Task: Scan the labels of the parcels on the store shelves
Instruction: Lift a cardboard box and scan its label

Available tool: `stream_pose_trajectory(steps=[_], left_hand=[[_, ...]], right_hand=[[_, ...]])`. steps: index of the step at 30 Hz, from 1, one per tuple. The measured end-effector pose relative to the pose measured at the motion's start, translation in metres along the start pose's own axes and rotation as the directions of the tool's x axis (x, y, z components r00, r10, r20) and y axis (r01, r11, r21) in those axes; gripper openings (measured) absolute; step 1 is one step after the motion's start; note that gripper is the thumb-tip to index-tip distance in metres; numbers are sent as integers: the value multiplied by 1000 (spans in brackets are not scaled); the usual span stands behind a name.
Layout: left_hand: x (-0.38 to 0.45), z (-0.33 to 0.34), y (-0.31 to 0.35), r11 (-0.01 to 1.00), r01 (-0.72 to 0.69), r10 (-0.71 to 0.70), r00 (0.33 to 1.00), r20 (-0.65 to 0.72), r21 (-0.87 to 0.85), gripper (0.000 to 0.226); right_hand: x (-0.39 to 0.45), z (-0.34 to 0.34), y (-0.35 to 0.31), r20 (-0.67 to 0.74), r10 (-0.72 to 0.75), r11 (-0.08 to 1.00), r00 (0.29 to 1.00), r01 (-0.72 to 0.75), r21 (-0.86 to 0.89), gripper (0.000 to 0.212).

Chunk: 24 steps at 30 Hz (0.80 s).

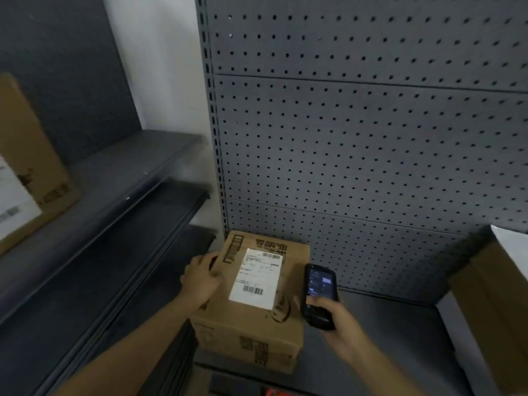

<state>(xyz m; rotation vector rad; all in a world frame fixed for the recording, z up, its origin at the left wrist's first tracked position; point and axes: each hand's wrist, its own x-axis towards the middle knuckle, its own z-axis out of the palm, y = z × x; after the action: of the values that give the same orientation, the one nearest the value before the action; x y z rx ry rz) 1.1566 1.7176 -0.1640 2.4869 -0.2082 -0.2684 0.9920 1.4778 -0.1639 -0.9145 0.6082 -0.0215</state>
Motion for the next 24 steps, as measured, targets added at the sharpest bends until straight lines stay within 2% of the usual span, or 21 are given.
stream_pose_trajectory(steps=[2,4,6,11,14,18,21,24], left_hand=[[10,-1,-12,996,8,-2,998,61,-87,58],[16,2,-17,968,-1,33,992,121,-251,57],[20,8,-21,926,13,56,984,171,-378,53],[19,16,-26,857,46,85,970,229,-513,52],[11,13,-25,812,91,84,959,271,-576,57],[-10,17,-24,796,104,93,952,290,-596,63],[-36,25,-14,792,62,128,956,265,-607,66],[-70,41,5,771,-15,205,952,227,-637,67]], right_hand=[[15,11,12,-69,-62,998,996,59,-37,83],[26,20,19,-126,-149,986,981,138,-92,94],[31,25,22,-161,-208,976,965,195,-92,93],[32,19,24,-181,-252,964,951,231,-129,73],[27,10,25,-89,-148,988,985,150,23,56],[9,-3,27,12,-108,991,994,107,74,79],[-17,-20,25,57,-128,989,990,124,81,67],[-53,-52,18,85,-158,982,984,147,116,74]])
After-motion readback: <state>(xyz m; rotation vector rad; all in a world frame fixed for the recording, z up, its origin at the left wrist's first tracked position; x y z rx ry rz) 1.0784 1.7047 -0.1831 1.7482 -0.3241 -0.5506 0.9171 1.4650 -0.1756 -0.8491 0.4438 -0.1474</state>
